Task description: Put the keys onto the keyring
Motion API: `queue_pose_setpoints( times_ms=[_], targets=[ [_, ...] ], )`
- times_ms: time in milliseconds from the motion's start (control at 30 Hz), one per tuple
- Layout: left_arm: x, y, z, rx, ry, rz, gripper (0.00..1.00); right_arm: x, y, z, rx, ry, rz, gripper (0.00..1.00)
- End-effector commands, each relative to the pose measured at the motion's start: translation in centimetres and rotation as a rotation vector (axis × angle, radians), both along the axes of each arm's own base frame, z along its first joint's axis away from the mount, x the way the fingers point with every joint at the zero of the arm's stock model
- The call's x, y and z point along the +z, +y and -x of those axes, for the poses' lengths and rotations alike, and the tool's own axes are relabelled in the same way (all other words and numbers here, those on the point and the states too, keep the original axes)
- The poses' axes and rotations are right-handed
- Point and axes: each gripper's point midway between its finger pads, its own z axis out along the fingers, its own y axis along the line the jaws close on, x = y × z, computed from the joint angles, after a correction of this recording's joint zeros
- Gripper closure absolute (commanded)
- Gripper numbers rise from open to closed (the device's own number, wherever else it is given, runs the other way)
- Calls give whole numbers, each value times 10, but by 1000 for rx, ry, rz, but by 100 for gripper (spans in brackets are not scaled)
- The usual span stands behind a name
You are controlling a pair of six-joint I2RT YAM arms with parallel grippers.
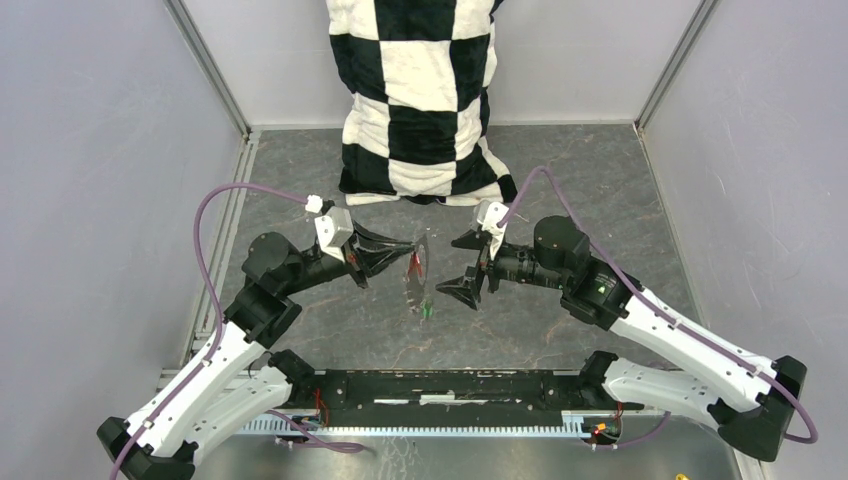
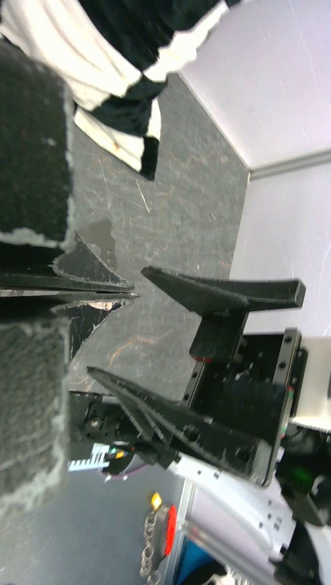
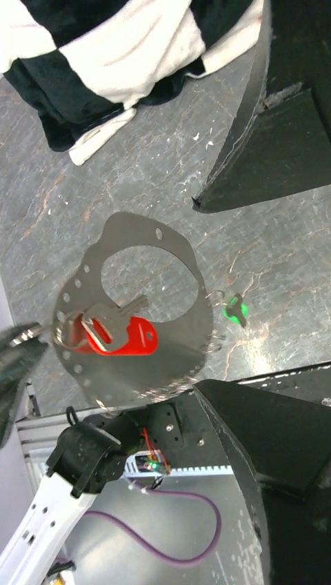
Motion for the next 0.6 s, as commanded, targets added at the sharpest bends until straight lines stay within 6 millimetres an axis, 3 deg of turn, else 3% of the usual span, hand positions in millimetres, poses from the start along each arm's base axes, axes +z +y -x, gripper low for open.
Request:
queue_pose_setpoints(
  times_ms=[0,267,567],
  targets=[
    [9,11,-26,155,-50,14,98,16,4,-1,5,-50,-22,2],
    [-3,19,-52,285,-21,-1,98,3,30,-4,-68,-73,5,2],
    [-2,20,-56,306,-16,2,98,-7,56,-30,-221,-170,-22,2]
  ],
)
